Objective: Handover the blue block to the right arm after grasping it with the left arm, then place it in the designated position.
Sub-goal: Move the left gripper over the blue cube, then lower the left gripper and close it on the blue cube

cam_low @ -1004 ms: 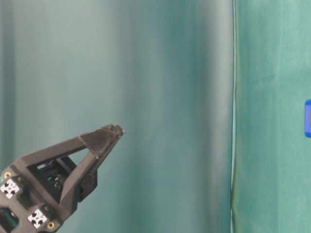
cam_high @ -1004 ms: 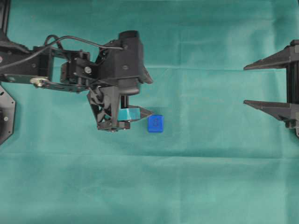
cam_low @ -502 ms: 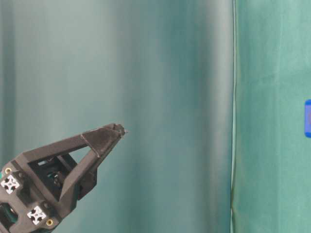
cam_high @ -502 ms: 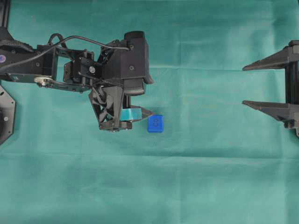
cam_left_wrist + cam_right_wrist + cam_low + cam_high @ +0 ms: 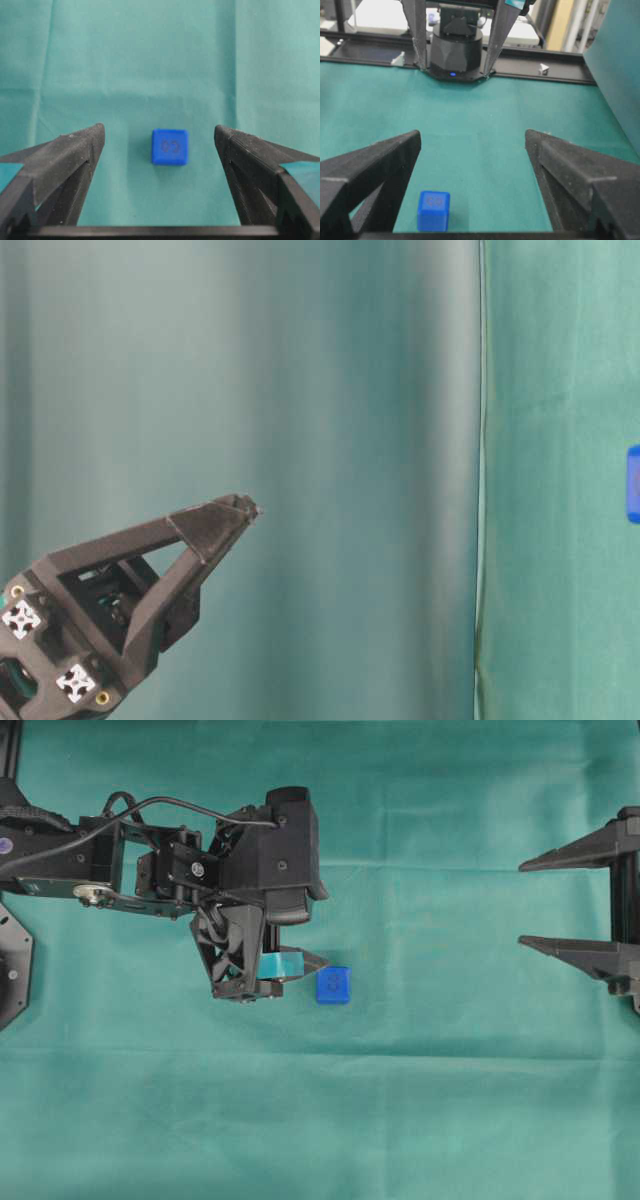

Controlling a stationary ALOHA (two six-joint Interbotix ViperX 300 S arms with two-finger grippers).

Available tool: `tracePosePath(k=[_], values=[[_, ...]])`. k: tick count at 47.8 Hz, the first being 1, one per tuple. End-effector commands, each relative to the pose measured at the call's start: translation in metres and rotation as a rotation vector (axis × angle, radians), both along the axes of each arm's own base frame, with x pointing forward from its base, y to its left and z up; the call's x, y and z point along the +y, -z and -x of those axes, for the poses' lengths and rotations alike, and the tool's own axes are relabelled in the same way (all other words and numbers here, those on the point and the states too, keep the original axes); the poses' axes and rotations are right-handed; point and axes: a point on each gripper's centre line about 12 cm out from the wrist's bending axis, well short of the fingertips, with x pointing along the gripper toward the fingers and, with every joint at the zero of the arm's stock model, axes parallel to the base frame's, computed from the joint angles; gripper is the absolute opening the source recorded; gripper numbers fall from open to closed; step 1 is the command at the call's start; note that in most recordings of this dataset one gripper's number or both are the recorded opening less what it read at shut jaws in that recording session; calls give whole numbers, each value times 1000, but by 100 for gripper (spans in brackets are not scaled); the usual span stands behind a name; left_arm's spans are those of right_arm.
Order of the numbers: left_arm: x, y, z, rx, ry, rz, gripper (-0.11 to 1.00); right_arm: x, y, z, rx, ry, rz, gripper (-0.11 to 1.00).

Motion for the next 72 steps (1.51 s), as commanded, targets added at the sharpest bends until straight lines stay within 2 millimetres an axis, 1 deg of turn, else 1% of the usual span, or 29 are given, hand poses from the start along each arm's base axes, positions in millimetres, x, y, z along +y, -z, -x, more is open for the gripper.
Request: tracePosePath(k=[1, 22, 30, 46, 54, 63, 68, 72], values=[[-1, -15, 0, -43, 1, -1, 99, -1, -9, -3, -23, 3, 2, 94], [-1, -10, -1, -35, 0, 3, 99, 0, -8, -3, -18, 2, 2, 94], [-2, 2, -4, -34, 1, 4, 99, -1, -7, -3, -17, 3, 2, 94], [-13, 50, -18, 8, 22, 10, 99, 0, -7, -3, -12, 2, 2, 94], [-11, 88, -26, 52, 12, 17, 99, -1, -6, -3, -9, 3, 2, 94], [-12, 123, -34, 90, 14, 14, 99, -1, -5, -4, -5, 3, 2, 94], [-12, 137, -36, 100, 18, 10, 99, -1, -4, -5, 0, 3, 2, 94], [-12, 145, -36, 103, 18, 10, 99, -1, -3, -5, 3, 3, 1, 94]])
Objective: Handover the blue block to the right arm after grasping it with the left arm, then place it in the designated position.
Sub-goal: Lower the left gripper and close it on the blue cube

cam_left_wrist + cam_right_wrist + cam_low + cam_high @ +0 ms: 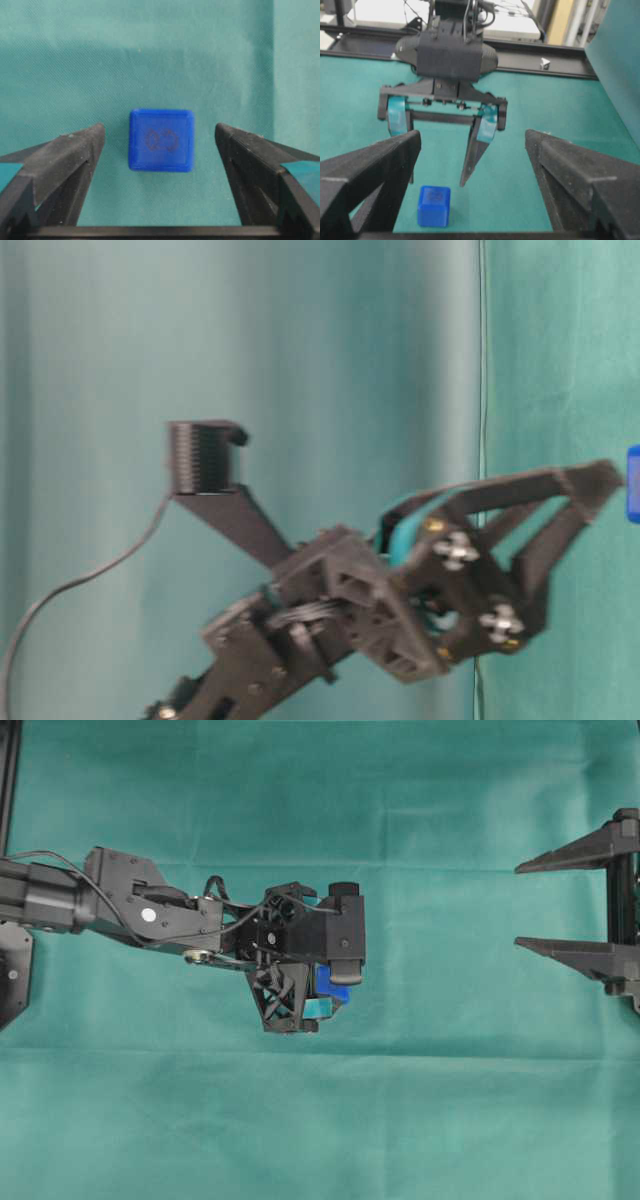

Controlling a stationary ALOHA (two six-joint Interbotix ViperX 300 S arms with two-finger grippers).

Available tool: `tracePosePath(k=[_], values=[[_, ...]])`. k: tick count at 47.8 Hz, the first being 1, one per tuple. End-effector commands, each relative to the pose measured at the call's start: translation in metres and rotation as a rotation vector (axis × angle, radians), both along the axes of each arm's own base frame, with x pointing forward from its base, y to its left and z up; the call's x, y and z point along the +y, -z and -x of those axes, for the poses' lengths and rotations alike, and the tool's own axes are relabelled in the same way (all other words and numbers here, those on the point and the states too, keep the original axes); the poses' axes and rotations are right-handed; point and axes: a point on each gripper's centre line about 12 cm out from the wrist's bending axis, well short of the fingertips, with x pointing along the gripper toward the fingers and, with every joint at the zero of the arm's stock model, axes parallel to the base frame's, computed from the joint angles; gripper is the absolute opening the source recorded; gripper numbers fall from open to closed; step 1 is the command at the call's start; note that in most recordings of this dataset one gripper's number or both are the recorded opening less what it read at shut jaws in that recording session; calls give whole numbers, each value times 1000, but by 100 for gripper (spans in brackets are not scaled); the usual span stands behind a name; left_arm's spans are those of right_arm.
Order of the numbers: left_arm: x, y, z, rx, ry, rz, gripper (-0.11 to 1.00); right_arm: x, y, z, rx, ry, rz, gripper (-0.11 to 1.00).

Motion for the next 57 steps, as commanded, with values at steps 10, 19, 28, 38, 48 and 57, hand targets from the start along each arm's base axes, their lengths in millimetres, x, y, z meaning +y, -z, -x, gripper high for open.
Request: tracePosePath(k=[10, 19, 28, 38, 48, 57], values=[[1, 14, -4, -37, 1, -2, 99, 0, -6, -3, -14, 0, 2, 94], [4, 40, -8, -5, -5, -4, 99, 0, -6, -3, -14, 0, 1, 94], [5, 52, -8, 17, -6, -4, 99, 0, -6, -3, -12, 0, 2, 94], [5, 50, -9, 11, -9, -2, 97, 0, -5, -3, -9, 0, 0, 94], [5, 50, -10, 8, -8, -4, 51, 0, -5, -4, -8, 0, 0, 94], [5, 51, -8, 15, -9, -2, 46, 0, -6, -4, -9, 1, 2, 94]])
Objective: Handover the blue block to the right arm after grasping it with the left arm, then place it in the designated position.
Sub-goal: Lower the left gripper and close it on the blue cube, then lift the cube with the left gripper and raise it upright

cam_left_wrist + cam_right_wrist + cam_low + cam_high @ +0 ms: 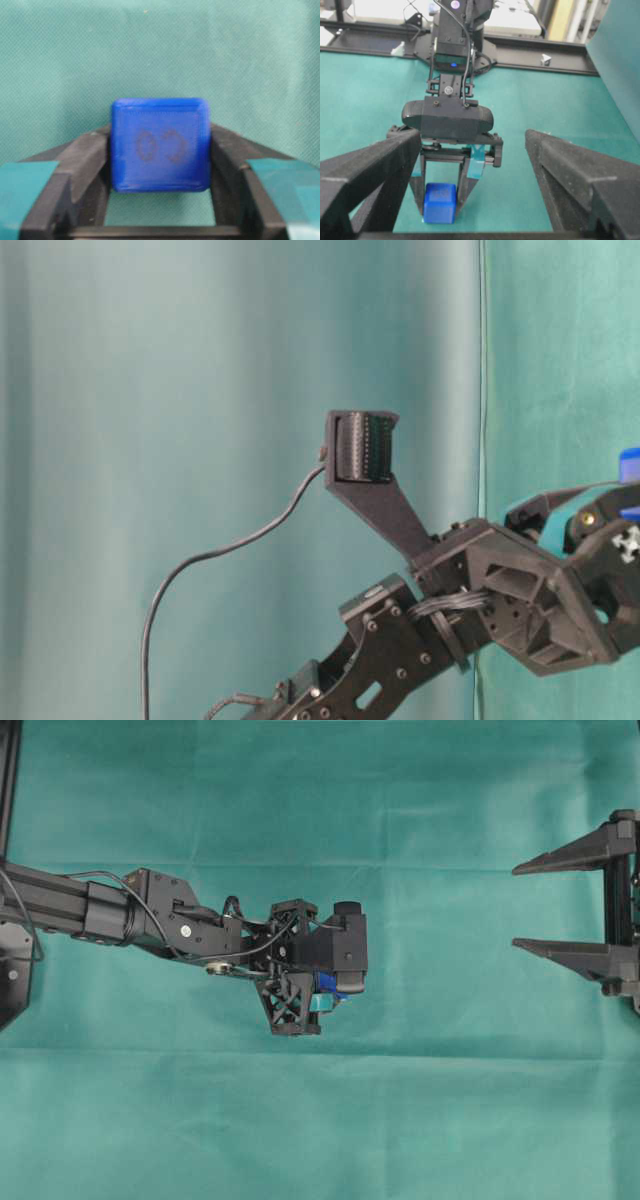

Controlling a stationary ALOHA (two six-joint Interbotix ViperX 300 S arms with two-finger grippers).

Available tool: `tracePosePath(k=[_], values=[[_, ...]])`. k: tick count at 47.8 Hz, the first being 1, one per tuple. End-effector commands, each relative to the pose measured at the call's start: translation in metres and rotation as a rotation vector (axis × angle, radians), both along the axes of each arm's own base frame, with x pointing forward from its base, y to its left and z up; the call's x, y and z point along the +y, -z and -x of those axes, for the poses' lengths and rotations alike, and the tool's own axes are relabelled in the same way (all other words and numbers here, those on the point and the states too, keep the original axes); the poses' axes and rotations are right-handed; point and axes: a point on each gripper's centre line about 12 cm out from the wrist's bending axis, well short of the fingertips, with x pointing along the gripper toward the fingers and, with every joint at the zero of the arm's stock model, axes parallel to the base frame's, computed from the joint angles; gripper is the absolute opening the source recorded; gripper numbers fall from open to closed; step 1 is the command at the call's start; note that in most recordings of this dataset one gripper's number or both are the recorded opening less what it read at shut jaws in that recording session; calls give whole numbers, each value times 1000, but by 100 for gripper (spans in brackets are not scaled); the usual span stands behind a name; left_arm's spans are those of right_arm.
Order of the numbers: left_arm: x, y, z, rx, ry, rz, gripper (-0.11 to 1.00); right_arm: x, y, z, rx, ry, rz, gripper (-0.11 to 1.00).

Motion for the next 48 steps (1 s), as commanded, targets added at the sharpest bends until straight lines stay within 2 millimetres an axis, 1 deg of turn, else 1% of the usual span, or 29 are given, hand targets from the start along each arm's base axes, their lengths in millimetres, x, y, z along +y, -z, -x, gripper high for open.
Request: tracePosePath(k=[1, 14, 18, 25, 31, 34, 41, 48], values=[[0, -12, -4, -32, 0, 0, 46, -1, -7, -2, -17, 3, 4, 94], [0, -14, -3, -31, -4, 3, 46, 0, -5, -3, -11, 1, 3, 94], [-1, -20, -3, -32, 0, 2, 46, -1, -5, -3, -11, 3, 3, 94], [-4, -35, 0, -32, 6, 2, 46, 0, -5, -3, -11, 1, 3, 94], [-5, -54, 4, -46, 6, 4, 46, 0, -5, -3, -11, 1, 3, 94], [-5, -67, 5, -67, 7, 4, 46, 0, -5, -3, -11, 1, 3, 94], [-6, -105, 11, -140, 10, 5, 46, 0, -5, -3, -11, 1, 2, 94], [-7, -137, 18, -196, 14, 4, 46, 0, -6, -3, -12, 1, 3, 94]])
